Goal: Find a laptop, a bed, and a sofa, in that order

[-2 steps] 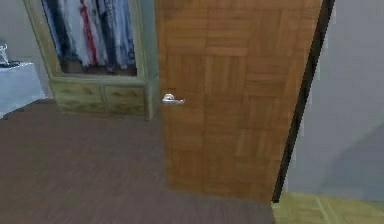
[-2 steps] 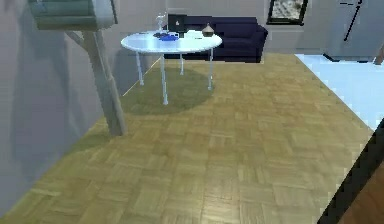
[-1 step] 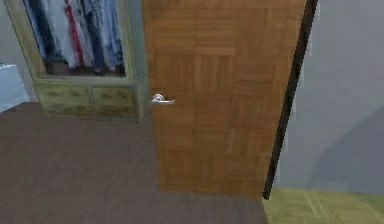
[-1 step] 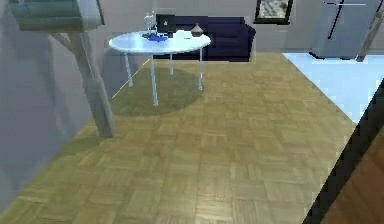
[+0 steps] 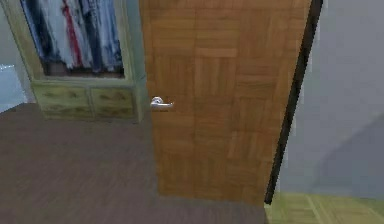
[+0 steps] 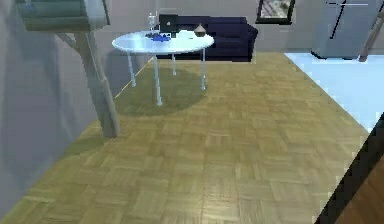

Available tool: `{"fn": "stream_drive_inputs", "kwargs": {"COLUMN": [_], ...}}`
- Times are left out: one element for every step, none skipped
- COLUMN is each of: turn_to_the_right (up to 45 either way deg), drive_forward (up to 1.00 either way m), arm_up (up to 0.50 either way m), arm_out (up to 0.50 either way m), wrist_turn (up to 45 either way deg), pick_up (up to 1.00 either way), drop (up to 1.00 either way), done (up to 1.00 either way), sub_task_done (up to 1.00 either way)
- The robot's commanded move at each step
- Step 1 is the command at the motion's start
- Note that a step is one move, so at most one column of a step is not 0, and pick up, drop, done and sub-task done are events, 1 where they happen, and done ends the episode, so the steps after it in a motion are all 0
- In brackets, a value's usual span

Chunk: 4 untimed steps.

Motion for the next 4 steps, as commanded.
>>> {"fn": "stream_drive_inputs", "kwargs": {"turn_to_the_right": [-45.0, -39.0, 0.0, -45.0], "drive_forward": [0.00, 0.00, 0.70, 0.00], "arm_up": [0.00, 0.00, 0.00, 0.00], "arm_out": [0.00, 0.00, 0.00, 0.00], "wrist_turn": [0.0, 0.0, 0.0, 0.0], "pick_up": [0.00, 0.00, 0.00, 0.00], "drop": [0.00, 0.00, 0.00, 0.00], "done": [0.00, 0.00, 0.00, 0.00], "sub_task_done": [0.00, 0.00, 0.00, 0.00]}}
